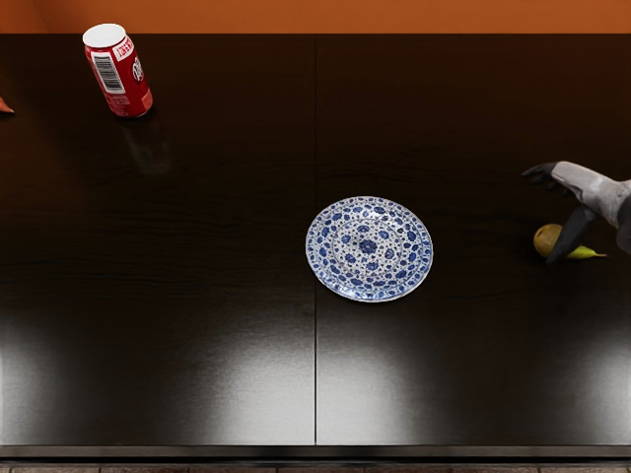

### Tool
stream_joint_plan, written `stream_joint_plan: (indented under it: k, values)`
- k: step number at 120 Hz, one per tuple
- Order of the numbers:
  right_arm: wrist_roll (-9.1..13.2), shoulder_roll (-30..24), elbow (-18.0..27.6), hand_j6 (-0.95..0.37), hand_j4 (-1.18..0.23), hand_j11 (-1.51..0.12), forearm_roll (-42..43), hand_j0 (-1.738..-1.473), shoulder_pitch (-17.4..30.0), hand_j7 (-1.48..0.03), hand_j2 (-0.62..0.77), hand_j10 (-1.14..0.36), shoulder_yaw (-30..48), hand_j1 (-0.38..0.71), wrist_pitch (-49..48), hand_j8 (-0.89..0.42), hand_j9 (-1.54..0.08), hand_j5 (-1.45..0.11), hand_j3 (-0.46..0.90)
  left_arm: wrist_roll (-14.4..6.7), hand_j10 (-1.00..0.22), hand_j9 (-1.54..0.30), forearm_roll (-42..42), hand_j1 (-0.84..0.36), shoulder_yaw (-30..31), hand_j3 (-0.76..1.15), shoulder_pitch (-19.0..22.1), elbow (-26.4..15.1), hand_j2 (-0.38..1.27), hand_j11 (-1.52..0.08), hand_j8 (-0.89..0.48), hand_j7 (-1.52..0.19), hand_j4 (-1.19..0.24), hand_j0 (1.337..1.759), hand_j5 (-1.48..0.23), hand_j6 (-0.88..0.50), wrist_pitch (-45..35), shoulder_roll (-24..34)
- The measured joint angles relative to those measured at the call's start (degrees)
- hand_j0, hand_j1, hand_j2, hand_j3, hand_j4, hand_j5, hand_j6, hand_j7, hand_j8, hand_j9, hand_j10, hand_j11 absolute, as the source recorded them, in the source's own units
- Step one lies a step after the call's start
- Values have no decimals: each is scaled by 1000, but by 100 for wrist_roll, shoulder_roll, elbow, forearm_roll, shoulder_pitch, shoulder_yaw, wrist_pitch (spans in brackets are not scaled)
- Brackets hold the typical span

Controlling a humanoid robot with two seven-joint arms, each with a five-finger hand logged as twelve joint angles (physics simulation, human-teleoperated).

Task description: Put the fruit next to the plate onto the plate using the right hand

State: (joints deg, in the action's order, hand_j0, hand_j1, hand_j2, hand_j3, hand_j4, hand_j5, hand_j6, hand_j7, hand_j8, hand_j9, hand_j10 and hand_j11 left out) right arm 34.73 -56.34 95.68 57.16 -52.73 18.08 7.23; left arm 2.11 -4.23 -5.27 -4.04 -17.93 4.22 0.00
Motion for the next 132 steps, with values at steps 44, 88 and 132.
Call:
stream_joint_plan:
  k: [44,88,132]
  values:
    - [26,175,-6,-272,-269,-340,678,-1658,541,-339,-47,-268,-158,-40,1007,-270,-340,-341,0,0,-4,-5,0,344,-2,0,0,0,1,-5,-4,-5,-4,1658,-5,-4,0,0]
    - [27,500,-198,-317,-315,-401,1025,-1658,827,-401,-56,-314,-158,16,1606,-316,-401,-402,0,0,-4,-5,0,344,1,0,0,0,1,-5,-4,-5,-4,1658,-5,-4,0,0]
    - [27,571,-388,-326,-324,-414,1036,-1658,1001,-414,-58,-323,-157,29,2095,-325,-415,-415,0,0,-4,-5,0,344,-1,0,0,0,1,-5,-4,-5,-4,1658,-5,-4,0,0]
